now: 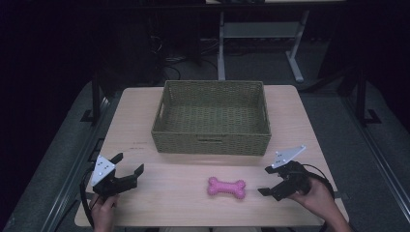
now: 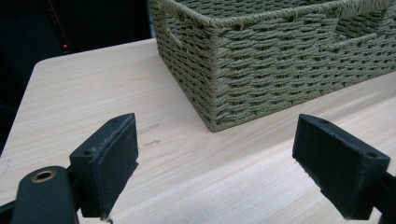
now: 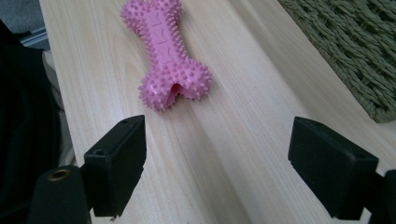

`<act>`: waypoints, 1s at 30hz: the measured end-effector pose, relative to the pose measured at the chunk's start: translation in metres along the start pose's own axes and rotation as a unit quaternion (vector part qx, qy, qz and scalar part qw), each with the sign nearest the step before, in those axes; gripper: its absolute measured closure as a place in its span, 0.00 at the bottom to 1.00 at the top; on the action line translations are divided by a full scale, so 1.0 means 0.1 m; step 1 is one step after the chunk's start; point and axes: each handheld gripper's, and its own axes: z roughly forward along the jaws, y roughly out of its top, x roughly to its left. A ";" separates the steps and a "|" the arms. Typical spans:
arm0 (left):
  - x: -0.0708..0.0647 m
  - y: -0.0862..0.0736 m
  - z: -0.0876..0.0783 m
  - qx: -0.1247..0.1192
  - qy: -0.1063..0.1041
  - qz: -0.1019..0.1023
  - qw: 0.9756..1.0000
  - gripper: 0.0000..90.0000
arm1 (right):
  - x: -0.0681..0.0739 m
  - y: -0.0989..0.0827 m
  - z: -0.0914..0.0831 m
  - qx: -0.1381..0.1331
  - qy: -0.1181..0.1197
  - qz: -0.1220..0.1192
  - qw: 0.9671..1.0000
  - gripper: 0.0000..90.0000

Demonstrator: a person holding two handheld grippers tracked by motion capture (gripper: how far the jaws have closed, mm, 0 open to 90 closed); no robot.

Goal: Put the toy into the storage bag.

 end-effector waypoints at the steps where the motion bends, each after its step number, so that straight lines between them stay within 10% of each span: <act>1: 0.00 0.00 0.00 0.000 0.000 0.000 1.000 0.15 | 0.00 0.02 0.01 0.002 0.002 -0.005 1.000 0.21; 30: 0.00 0.00 0.00 0.000 -0.001 0.001 1.000 0.15 | 0.12 0.50 0.09 0.042 0.026 -0.074 0.996 0.20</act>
